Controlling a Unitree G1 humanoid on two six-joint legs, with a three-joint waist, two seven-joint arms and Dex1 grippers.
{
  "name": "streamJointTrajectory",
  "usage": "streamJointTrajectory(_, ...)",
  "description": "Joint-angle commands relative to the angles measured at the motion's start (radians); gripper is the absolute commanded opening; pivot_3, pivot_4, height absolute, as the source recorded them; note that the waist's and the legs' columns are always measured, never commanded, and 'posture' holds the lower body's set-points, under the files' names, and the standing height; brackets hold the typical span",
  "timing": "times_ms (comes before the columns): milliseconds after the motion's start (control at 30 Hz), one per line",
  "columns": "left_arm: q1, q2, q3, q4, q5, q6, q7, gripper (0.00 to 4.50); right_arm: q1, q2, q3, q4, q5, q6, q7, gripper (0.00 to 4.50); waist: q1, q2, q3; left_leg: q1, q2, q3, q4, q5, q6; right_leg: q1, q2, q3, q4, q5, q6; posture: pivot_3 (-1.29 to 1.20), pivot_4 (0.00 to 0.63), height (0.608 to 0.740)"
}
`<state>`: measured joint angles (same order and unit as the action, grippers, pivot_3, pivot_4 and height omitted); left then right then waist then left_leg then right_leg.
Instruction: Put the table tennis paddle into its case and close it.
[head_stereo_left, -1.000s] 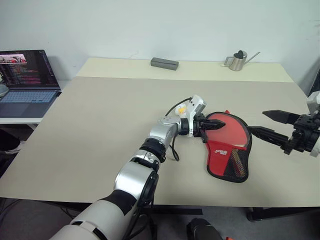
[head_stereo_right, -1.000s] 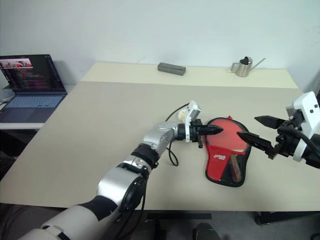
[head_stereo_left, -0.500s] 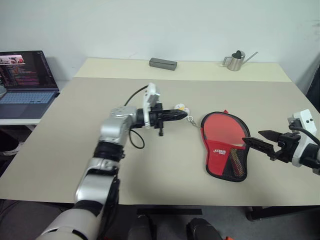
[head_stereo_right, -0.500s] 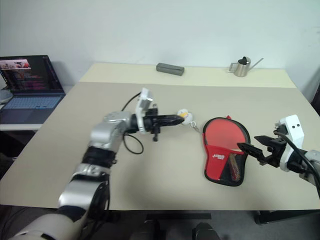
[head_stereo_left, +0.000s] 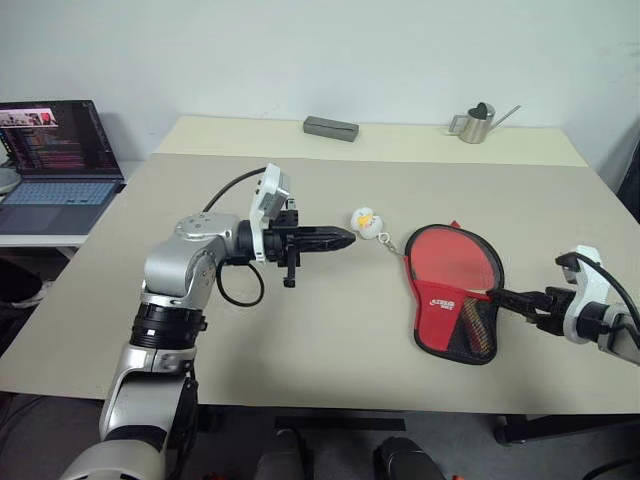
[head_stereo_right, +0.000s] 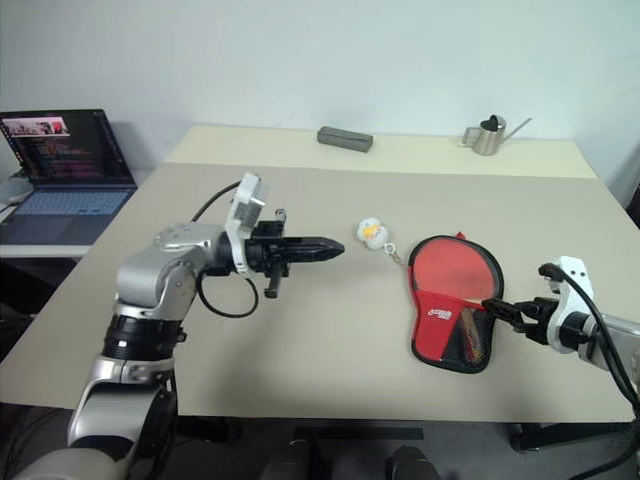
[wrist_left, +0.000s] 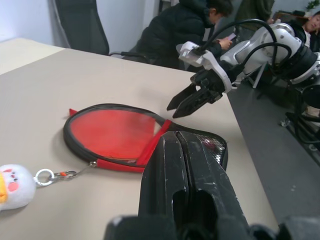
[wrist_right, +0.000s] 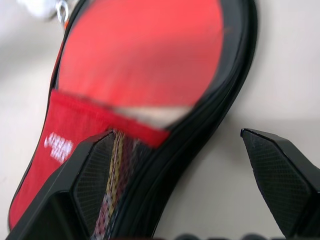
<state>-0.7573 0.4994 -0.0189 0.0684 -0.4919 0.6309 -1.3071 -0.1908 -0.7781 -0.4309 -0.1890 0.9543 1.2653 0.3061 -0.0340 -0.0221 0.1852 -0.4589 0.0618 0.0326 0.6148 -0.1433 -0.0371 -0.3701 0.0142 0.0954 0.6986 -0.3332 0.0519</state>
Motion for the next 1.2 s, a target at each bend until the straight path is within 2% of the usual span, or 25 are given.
streamJointTrajectory(33, -0.002, 0.035, -0.008, -0.068, -0.044, 0.01, -0.038, 0.01, -0.002, 0.013, -0.016, -0.016, 0.031, 0.024, 0.035, 4.39, 0.0, 0.0, 0.0, 0.0, 0.0, 0.0, 0.0, 0.0, 0.0, 0.0, 0.0, 0.0, 0.0, 0.0, 0.0, 0.0, 0.15, 0.74)
streamJointTrajectory(333, 0.026, 0.132, -0.068, -0.088, -0.01, -0.062, -0.136, 0.01, -0.044, 0.069, 0.026, 0.047, -0.024, 0.009, 0.037, 4.39, -0.002, 0.0, 0.0, 0.0, 0.0, 0.0, 0.0, 0.0, 0.0, 0.0, 0.0, 0.0, 0.0, 0.0, 0.0, 0.0, 0.15, 0.74)
streamJointTrajectory(567, 0.028, 0.169, -0.061, -0.07, -0.003, -0.09, -0.123, 0.01, -0.105, 0.108, 0.043, 0.146, -0.088, -0.018, 0.04, 4.39, -0.01, 0.0, 0.0, 0.002, 0.0, 0.001, 0.0, 0.0, 0.001, 0.0, 0.0, 0.002, 0.0, 0.0, 0.0, 0.0, 0.15, 0.74)
streamJointTrajectory(667, 0.042, 0.176, -0.057, -0.08, -0.005, -0.09, -0.115, 0.0, -0.111, 0.106, 0.042, 0.182, -0.114, -0.033, 0.056, 3.77, -0.016, -0.001, 0.0, 0.003, 0.001, 0.002, 0.0, 0.001, 0.002, 0.001, 0.0, 0.002, 0.0, 0.001, 0.0, 0.0, 0.15, 0.74)
streamJointTrajectory(867, 0.106, 0.217, -0.059, -0.114, 0.006, -0.101, -0.113, 0.0, -0.128, 0.117, 0.037, 0.191, -0.13, -0.027, 0.05, 1.69, -0.021, -0.001, 0.0, 0.004, 0.001, 0.001, 0.0, 0.002, 0.003, 0.001, 0.0, 0.003, 0.0, 0.002, 0.0, 0.0, 0.15, 0.74)
streamJointTrajectory(1033, 0.178, 0.268, -0.054, -0.165, 0.0, -0.106, -0.12, 0.0, -0.144, 0.146, 0.041, 0.173, -0.143, -0.025, 0.018, 0.22, -0.023, -0.001, 0.0, 0.004, 0.001, 0.001, -0.001, 0.002, 0.003, 0.001, 0.0, 0.003, -0.001, 0.002, 0.0, 0.0, 0.15, 0.74)
streamJointTrajectory(1067, 0.191, 0.278, -0.049, -0.178, -0.007, -0.1, -0.119, 0.0, -0.15, 0.155, 0.043, 0.167, -0.142, -0.022, 0.008, 0.02, -0.023, -0.001, 0.0, 0.004, 0.001, 0.001, -0.001, 0.002, 0.003, 0.001, 0.0, 0.004, -0.001, 0.002, 0.0, 0.0, 0.15, 0.74)
streamJointTrajectory(1200, 0.226, 0.303, -0.037, -0.217, -0.027, -0.084, -0.114, 0.0, -0.169, 0.18, 0.06, 0.14, -0.14, -0.01, -0.006, 0.02, -0.027, -0.001, 0.0, 0.005, 0.001, 0.001, -0.001, 0.002, 0.003, 0.001, 0.0, 0.004, -0.001, 0.002, 0.0, 0.0, 0.15, 0.74)
